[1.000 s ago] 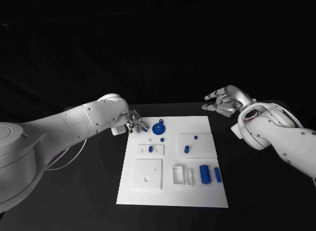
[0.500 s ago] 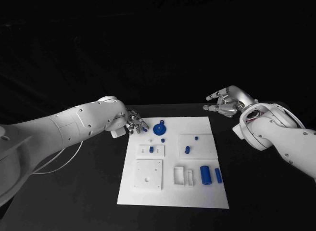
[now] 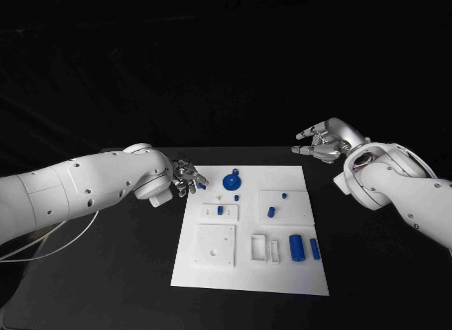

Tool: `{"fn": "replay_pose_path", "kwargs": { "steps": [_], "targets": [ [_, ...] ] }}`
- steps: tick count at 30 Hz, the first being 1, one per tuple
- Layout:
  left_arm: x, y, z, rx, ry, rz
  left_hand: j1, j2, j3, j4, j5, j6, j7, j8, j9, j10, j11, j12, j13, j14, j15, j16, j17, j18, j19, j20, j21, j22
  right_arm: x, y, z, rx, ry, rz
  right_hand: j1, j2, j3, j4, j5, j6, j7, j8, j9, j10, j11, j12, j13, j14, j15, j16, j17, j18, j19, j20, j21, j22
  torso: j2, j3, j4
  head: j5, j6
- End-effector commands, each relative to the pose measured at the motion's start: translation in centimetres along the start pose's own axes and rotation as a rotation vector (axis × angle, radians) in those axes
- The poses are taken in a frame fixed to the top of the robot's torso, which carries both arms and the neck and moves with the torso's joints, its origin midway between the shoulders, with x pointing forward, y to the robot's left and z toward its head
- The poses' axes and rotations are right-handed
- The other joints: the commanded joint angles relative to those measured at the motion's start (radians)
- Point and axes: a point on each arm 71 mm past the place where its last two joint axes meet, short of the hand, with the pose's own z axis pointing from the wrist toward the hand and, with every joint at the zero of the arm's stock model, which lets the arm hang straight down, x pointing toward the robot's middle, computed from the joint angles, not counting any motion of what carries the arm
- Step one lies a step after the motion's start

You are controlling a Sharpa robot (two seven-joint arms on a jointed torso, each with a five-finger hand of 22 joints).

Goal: Assemble the parts on the task board

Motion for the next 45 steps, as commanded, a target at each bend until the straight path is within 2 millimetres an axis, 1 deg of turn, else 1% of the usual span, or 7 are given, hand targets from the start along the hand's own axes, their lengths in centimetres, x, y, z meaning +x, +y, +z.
{"fn": "replay_pose_path", "kwargs": {
  "steps": [1,9,15,22,27,34,45],
  "targets": [
    [0.1,0.2,-0.6,-0.033,-0.096,-0.017,0.001,0.009,0.012,-0.016,0.004,0.053,-0.044,-0.004,0.027,0.049,-0.007,0.01,-0.001,0.008,0.001,0.003,0.005,0.004,0.009,0.001,0.006,0.016,0.1,0.0,0.0,-0.006,0.007,0.002,-0.005,-0.001,0.006,-0.001,-0.003,0.005,0.0,-0.002,0.001,0.0,-0.002,0.001,0.0,0.004,-0.001,-0.004,0.001,0.011,0.011,0.002,0.002,0.108,-0.005,-0.006,0.0093,-0.001,-0.005],
    [2.0,0.7,-1.3,-0.023,-0.134,0.039,-0.002,0.01,0.01,-0.025,0.005,0.061,-0.045,-0.008,0.028,0.05,-0.008,0.022,-0.005,0.017,0.002,0.004,0.022,0.008,0.013,0.003,0.008,0.016,0.1,-0.1,0.1,-0.004,0.008,0.004,-0.004,-0.002,0.005,0.0,-0.001,0.004,0.0,-0.002,0.001,0.0,-0.002,0.001,0.0,0.003,-0.001,-0.004,0.0,0.01,0.011,0.002,0.001,0.108,-0.01,-0.0099,0.0157,-0.001,-0.015],
    [3.4,0.7,-1.2,0.002,-0.155,0.085,-0.001,0.01,0.009,-0.028,0.006,0.065,-0.046,-0.009,0.028,0.05,-0.009,0.026,-0.007,0.018,0.002,0.006,0.03,0.01,0.015,0.005,0.01,0.017,0.2,0.0,0.1,-0.005,0.01,0.005,-0.004,-0.002,0.005,0.0,-0.001,0.004,0.0,-0.002,0.001,0.0,-0.002,0.001,0.0,0.003,-0.001,-0.004,0.0,0.01,0.011,0.002,0.001,0.108,-0.008,-0.0088,0.0114,0.001,-0.018],
    [4.4,0.4,-1.3,0.022,-0.16,0.133,0.0,0.009,0.005,-0.035,0.005,0.076,-0.047,-0.02,0.021,0.05,-0.009,0.029,-0.011,0.019,0.005,0.005,0.035,0.015,0.013,0.01,0.012,0.017,0.2,0.0,0.1,-0.005,0.011,0.006,-0.003,-0.002,0.006,0.0,0.0,0.004,0.001,-0.002,0.001,-0.001,-0.002,0.0,-0.001,0.003,-0.001,-0.006,0.0,0.011,0.01,0.002,-0.001,0.108,-0.009,-0.0068,0.0108,0.0,-0.019],
    [5.3,0.1,-1.2,0.03,-0.148,0.15,0.0,0.011,0.002,-0.037,0.005,0.079,-0.046,-0.025,0.022,0.05,-0.009,0.035,-0.011,0.021,0.006,0.008,0.042,0.018,0.012,0.013,0.014,0.017,0.3,0.0,0.1,-0.006,0.012,0.007,-0.003,-0.002,0.006,0.0,0.0,0.004,0.001,-0.002,0.001,-0.001,-0.002,0.0,-0.001,0.003,-0.001,-0.006,0.0,0.011,0.01,0.002,-0.001,0.108,-0.007,-0.008,0.0125,-0.002,-0.02],
    [6.5,0.1,-1.0,0.036,-0.124,0.162,0.001,0.011,0.002,-0.039,0.005,0.08,-0.047,-0.027,0.024,0.05,-0.009,0.034,-0.012,0.021,0.007,0.008,0.044,0.019,0.012,0.014,0.015,0.017,0.3,0.1,0.1,-0.007,0.012,0.007,-0.003,-0.002,0.006,0.0,0.0,0.004,0.001,-0.002,0.001,-0.001,-0.002,0.0,-0.001,0.003,-0.001,-0.006,0.0,0.011,0.01,0.002,-0.001,0.108,-0.007,-0.0079,0.0125,-0.004,-0.023],
    [7.4,-0.2,-0.8,0.045,-0.107,0.204,0.001,0.014,0.001,-0.04,0.0,0.08,-0.046,-0.029,0.024,0.05,-0.009,0.036,-0.013,0.022,0.007,0.009,0.047,0.02,0.012,0.015,0.017,0.017,0.3,0.1,0.2,-0.007,0.013,0.007,-0.003,-0.002,0.006,0.0,0.0,0.004,0.001,-0.002,0.001,-0.001,-0.002,0.0,-0.001,0.003,-0.001,-0.006,0.0,0.011,0.01,0.002,-0.001,0.108,-0.007,-0.0079,0.0132,-0.007,-0.025]
  ]
}}
